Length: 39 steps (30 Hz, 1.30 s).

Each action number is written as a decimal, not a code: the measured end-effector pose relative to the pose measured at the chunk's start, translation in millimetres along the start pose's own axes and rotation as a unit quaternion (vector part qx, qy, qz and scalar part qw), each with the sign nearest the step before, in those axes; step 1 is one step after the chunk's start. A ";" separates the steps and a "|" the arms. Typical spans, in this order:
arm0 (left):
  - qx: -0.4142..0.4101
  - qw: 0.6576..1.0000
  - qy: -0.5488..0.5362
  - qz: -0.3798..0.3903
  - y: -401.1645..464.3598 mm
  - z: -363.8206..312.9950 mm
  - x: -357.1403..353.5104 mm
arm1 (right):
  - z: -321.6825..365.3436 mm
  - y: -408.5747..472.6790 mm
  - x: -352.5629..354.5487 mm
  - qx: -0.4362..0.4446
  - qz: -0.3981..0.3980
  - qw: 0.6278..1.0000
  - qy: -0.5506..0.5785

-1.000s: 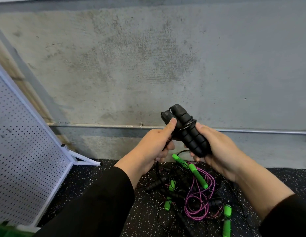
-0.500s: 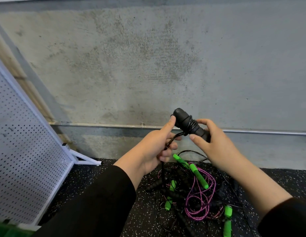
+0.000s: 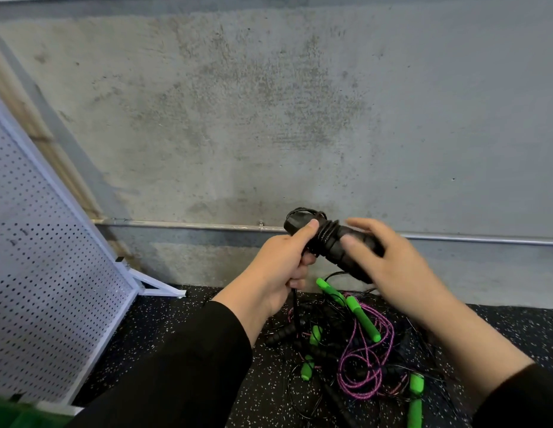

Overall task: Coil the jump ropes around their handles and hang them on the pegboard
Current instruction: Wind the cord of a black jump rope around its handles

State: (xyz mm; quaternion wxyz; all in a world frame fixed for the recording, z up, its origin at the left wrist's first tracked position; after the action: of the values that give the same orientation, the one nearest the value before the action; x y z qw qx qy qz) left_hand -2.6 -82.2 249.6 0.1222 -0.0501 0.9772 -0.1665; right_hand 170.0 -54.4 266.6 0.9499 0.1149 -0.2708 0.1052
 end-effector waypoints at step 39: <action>0.025 0.996 0.019 -0.081 3.6 9.2 13.8 | 1.5 -0.9 -16.3 0.112 0.016 0.954 -0.278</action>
State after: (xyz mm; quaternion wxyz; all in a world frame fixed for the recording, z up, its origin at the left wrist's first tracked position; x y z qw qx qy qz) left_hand -13.8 -83.6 236.9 0.0910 -0.1232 0.9675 -0.2013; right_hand 156.0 -58.0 258.9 0.8167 0.2410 -0.5119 0.1136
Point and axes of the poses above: each hand's wrist, its own y-axis towards the middle knuckle, its own x-axis out of the back of the hand, z = x × y, the point moved 4 cm from there along y, towards the middle knuckle, and after that the axes turned 2 degrees about -y, right-handed, at the moved point
